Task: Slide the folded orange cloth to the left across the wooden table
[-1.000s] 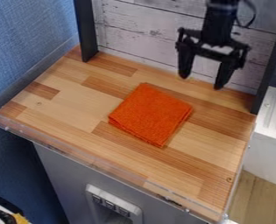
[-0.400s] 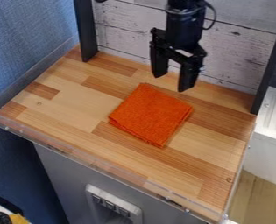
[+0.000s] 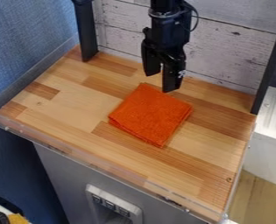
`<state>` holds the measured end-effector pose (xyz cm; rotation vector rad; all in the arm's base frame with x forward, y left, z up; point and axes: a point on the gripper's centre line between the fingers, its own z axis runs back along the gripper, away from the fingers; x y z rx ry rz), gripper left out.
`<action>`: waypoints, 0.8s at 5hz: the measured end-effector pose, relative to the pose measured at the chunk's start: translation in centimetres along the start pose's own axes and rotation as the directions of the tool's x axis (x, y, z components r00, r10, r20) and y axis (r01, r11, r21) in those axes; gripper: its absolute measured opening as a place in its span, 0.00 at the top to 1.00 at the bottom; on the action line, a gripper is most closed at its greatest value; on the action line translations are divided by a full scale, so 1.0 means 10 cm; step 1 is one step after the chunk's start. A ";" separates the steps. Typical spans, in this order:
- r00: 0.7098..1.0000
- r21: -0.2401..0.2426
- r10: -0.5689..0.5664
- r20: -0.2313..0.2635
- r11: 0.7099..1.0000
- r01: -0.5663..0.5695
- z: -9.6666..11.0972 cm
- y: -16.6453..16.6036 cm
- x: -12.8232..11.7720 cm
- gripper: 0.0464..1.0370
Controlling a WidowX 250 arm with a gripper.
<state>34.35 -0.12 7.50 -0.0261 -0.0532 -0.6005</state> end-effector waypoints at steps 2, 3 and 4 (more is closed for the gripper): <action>0.994 -0.010 -0.112 -0.014 0.994 0.112 -0.03 0.04 -0.09 0.06; 0.990 -0.021 -0.136 -0.030 0.991 0.136 -0.06 0.02 -0.13 0.33; 0.987 -0.012 -0.160 -0.033 0.987 0.160 -0.11 0.02 -0.15 0.66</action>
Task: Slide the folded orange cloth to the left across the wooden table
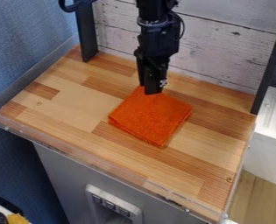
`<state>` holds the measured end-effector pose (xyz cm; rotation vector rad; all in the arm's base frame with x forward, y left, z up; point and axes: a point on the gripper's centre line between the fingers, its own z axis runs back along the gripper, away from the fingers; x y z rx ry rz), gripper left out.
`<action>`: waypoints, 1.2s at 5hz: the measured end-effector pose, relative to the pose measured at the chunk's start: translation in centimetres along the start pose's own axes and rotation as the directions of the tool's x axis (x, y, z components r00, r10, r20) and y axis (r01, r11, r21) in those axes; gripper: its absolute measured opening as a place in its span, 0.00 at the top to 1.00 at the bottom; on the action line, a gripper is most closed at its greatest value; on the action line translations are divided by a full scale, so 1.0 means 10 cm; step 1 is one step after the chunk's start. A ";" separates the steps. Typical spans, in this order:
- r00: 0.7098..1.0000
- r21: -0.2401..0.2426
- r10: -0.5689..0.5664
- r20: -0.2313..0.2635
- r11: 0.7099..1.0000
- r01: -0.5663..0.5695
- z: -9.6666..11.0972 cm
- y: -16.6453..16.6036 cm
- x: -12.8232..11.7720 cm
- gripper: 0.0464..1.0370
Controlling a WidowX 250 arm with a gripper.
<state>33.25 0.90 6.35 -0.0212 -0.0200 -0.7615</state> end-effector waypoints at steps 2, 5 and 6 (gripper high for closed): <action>1.000 0.004 -0.021 -0.012 1.000 0.021 -0.22 -0.06 -0.09 0.98; 0.999 0.002 -0.005 -0.049 1.000 0.005 -0.41 -0.10 -0.19 0.99; 0.998 -0.006 0.005 -0.064 1.000 -0.005 -0.48 -0.09 -0.19 0.99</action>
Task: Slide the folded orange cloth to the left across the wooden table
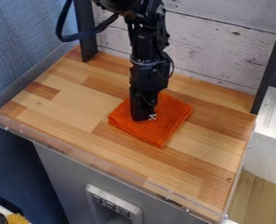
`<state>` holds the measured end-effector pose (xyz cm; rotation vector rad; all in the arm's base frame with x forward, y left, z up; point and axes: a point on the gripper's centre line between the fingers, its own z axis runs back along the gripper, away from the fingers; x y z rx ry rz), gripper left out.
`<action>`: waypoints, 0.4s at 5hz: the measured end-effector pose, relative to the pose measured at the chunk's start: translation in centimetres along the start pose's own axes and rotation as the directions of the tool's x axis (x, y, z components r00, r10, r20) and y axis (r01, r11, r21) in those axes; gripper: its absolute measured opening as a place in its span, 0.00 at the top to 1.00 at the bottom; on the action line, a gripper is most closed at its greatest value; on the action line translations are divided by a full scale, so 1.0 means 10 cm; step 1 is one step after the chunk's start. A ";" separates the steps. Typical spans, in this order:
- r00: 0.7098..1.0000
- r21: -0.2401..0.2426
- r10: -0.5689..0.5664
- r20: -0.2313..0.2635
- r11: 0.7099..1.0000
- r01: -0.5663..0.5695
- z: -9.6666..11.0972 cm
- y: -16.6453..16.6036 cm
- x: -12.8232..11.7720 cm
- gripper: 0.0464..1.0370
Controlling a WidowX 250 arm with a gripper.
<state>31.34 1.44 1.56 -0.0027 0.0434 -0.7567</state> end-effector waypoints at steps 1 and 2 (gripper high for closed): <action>1.000 0.006 0.017 0.001 1.000 -0.017 0.00 0.01 0.01 0.99; 0.998 0.024 0.063 0.011 0.998 -0.064 0.00 0.04 0.01 0.99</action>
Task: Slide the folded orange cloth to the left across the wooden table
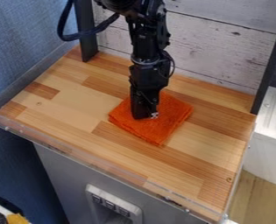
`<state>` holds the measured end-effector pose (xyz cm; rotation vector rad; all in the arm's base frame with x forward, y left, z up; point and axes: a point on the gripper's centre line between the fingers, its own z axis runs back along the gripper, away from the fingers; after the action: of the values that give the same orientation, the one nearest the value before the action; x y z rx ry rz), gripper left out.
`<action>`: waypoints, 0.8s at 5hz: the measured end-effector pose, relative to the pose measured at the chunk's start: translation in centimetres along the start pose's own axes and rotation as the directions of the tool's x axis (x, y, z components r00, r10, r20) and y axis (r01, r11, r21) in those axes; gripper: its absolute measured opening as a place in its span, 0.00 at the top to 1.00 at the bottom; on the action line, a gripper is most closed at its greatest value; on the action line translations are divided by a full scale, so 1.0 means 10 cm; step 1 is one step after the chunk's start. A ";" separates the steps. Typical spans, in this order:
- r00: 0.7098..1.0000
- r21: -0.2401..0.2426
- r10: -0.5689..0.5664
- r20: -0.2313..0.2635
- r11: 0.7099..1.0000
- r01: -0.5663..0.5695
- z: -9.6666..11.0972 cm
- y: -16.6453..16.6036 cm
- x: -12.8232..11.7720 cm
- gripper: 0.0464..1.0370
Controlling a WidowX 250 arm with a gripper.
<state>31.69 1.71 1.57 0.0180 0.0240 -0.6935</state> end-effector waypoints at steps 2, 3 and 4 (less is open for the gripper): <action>0.974 0.024 0.227 0.012 0.973 -0.228 -0.08 0.17 -0.32 0.99; 0.941 0.027 0.338 0.026 0.941 -0.338 -0.09 0.23 -0.50 0.99; 0.896 0.010 0.443 0.027 0.896 -0.443 -0.09 0.27 -0.63 0.99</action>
<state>28.60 7.84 0.85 0.0292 -0.0087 -0.2352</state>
